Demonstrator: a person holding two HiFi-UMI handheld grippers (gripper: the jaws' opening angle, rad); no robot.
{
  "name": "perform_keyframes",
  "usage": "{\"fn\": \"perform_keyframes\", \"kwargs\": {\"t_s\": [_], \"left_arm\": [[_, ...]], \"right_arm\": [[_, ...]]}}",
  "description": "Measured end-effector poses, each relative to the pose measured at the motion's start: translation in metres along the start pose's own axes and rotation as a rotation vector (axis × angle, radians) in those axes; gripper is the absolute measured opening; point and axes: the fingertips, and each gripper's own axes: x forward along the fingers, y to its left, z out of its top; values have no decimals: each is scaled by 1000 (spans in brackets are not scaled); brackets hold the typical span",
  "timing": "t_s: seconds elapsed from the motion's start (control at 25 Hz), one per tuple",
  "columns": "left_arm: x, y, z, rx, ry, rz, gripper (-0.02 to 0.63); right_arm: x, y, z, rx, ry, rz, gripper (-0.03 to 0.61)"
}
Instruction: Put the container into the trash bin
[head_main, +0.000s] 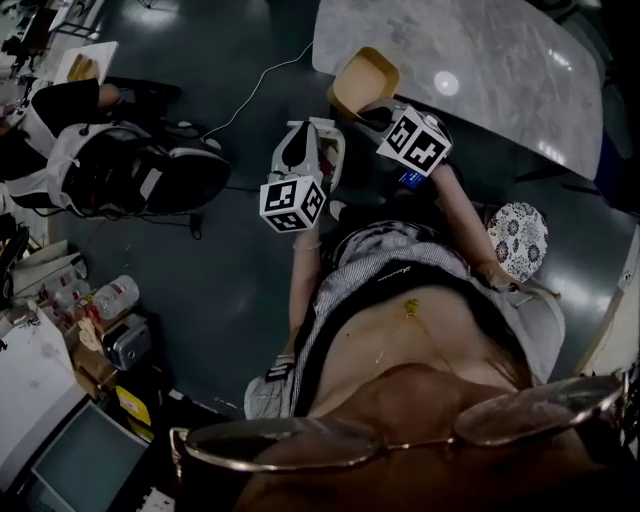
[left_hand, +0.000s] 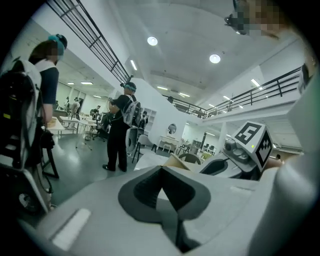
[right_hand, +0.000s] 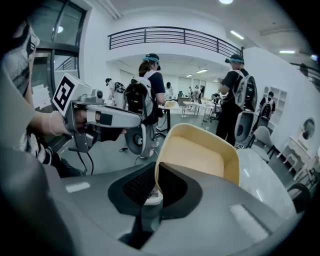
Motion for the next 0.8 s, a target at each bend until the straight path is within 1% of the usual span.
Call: {"fn": "perform_keyframes", "kwargs": {"t_s": [0.12,0.2,0.44,0.64,0.8], "left_arm": [[-27,38,25,-16,-8,38,1],[-40,57,30,-26,-6,57,0],[-70,74,17,-44,-19,91,1],[-98,84,-3,-71,-28,133,0],[-116,96,-17,-98,-29,161,0]], "right_arm": [[19,19,46,-30,11,37,43],[32,32,62,-44,16,64,44],[53,69,70,-77,8,141,44],[66,102,71,-69,-16,228,44],[88,133,63,-82,12,306,44]]}}
